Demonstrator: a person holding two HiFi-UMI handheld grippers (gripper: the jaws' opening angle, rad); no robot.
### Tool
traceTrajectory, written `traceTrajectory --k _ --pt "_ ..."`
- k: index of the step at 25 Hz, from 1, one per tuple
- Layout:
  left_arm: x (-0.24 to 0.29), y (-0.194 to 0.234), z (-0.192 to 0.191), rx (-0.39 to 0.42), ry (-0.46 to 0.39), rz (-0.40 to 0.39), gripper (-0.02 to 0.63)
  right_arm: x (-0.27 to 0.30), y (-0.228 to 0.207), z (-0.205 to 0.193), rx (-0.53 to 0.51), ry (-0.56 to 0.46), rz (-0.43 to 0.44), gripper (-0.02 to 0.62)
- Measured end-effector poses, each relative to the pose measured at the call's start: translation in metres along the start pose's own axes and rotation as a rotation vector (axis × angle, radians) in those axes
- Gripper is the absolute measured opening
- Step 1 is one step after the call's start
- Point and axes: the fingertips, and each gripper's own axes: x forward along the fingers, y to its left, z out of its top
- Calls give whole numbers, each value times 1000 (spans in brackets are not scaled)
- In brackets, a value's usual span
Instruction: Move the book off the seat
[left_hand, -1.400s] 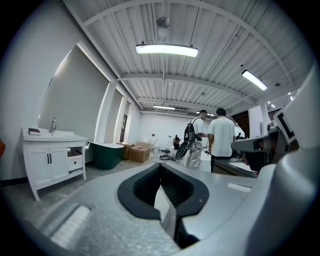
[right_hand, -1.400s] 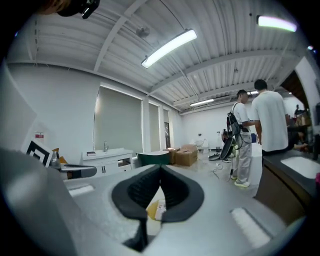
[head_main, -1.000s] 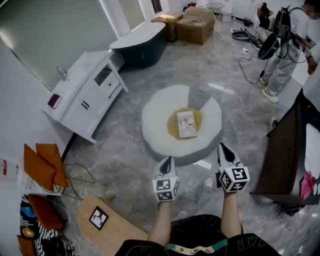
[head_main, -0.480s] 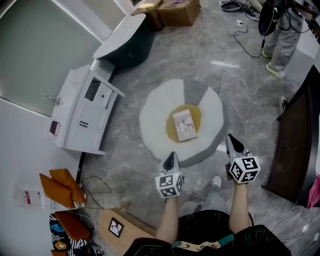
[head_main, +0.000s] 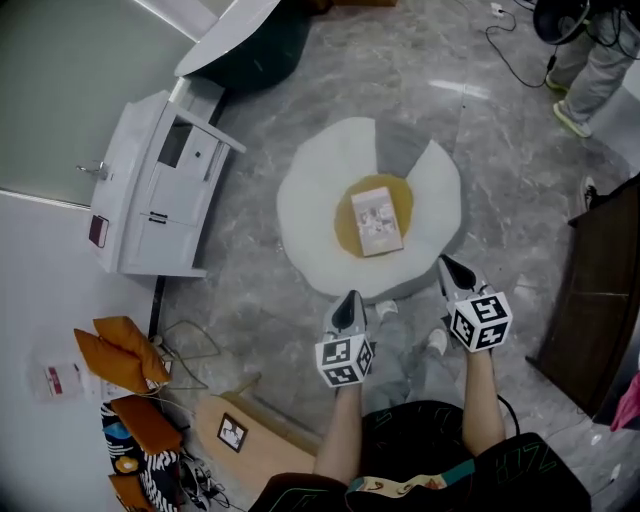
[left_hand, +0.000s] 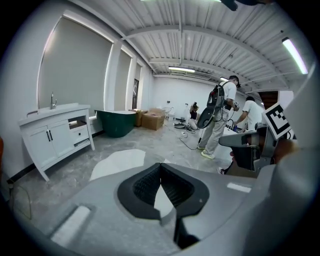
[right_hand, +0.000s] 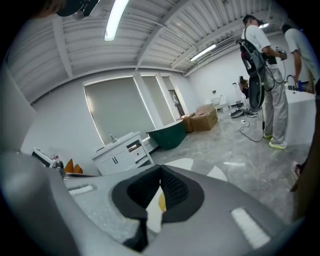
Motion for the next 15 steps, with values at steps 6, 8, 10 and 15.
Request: traceTrajectory --k 6,8,10,15 --pt "51 21 -45 -51 91 -35 11 52 -13 -59 16 132 -17 3" --pt "69 27 -65 -66 137 -58 11 65 -17 -82 22 186 -27 3" --pt "94 40 -79 -75 168 -73 11 88 -22 -100 27 218 -38 3" --pt "156 73 -98 -89 216 -117 11 146 -39 -146 81 278 -94 3"
